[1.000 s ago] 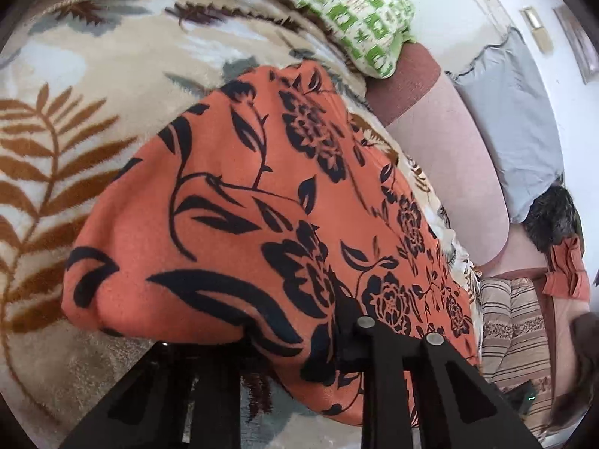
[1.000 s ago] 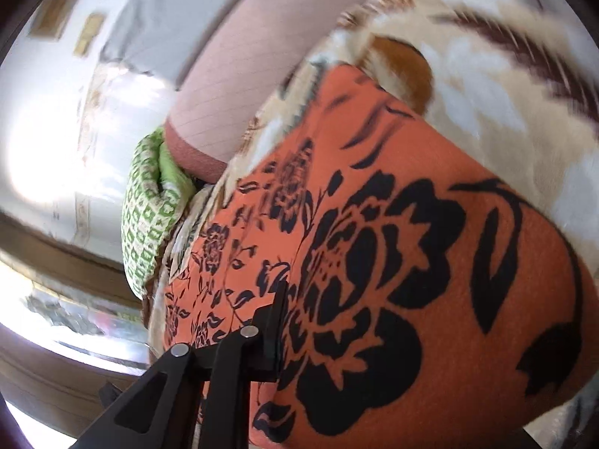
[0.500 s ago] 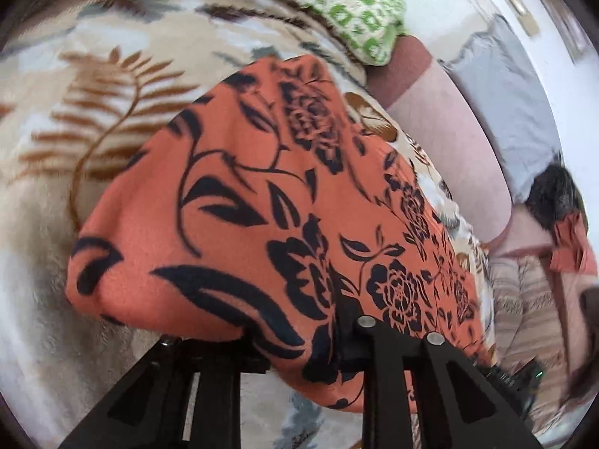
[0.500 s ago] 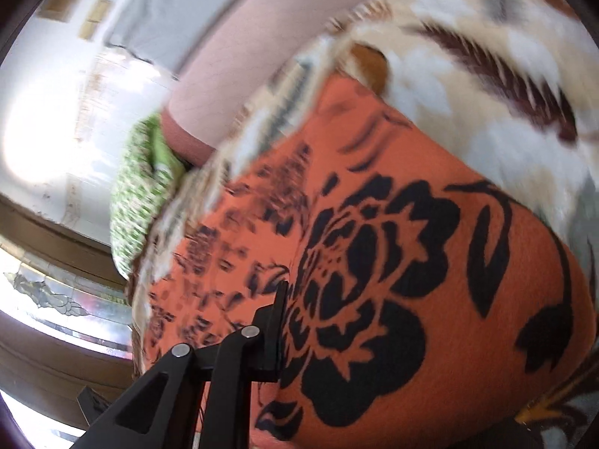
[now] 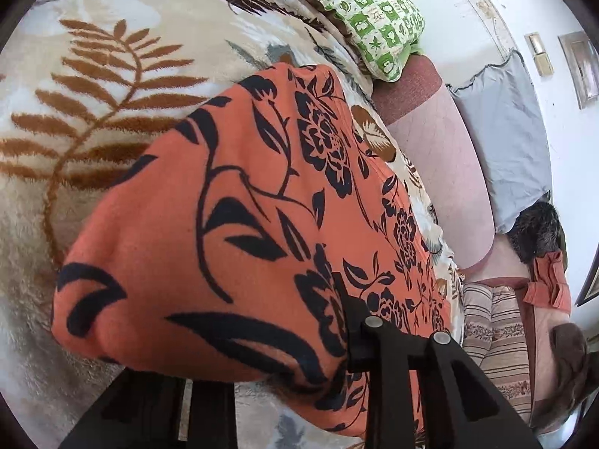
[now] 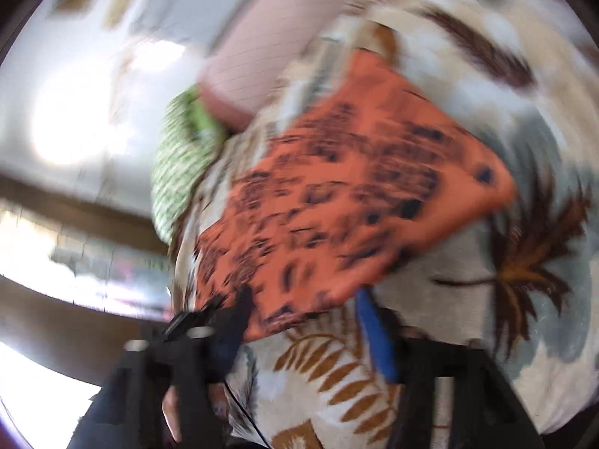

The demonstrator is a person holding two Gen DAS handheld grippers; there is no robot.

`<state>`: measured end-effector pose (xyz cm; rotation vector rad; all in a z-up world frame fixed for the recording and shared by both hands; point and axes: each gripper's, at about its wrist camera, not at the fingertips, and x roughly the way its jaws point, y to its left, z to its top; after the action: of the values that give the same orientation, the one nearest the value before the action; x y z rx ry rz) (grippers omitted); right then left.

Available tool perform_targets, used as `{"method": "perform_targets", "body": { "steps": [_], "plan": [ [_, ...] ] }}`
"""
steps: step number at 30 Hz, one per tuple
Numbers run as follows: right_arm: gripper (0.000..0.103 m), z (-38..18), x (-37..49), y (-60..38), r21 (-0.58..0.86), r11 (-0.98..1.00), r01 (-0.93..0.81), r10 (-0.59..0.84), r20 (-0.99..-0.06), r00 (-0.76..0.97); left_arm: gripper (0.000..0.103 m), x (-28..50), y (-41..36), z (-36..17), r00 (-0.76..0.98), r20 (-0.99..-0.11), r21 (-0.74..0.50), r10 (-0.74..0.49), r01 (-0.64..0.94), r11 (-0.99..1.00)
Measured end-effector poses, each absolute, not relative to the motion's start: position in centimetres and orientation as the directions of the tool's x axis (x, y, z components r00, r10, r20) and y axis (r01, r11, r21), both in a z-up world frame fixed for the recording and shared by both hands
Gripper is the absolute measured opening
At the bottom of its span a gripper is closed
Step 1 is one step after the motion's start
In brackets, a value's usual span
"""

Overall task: Fold small clothes
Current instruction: 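Lift the folded shirt edge with the left gripper and fold it over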

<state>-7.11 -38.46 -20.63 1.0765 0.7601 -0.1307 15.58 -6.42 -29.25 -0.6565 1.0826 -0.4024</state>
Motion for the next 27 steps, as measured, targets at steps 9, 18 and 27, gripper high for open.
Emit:
{"method": "perform_targets", "body": {
  "steps": [9, 18, 27],
  "plan": [
    [0.034, -21.2, 3.6, -34.8, 0.638, 0.680, 0.363, 0.233, -0.657, 0.717, 0.032, 16.0, -6.5, -29.9, 0.416, -0.661, -0.684, -0.624, 0.008, 0.730],
    [0.022, -25.9, 5.9, -33.2, 0.569, 0.721, 0.394, 0.226, -0.732, 0.643, 0.025, 15.6, -7.9, -28.7, 0.468, -0.683, -0.611, -0.561, 0.054, 0.790],
    [0.022, -26.2, 5.8, -33.8, 0.617, 0.688, 0.382, 0.289, -0.716, 0.636, 0.024, 13.5, -12.3, -23.1, 0.597, -0.616, -0.382, -0.514, 0.344, 0.858]
  ]
}}
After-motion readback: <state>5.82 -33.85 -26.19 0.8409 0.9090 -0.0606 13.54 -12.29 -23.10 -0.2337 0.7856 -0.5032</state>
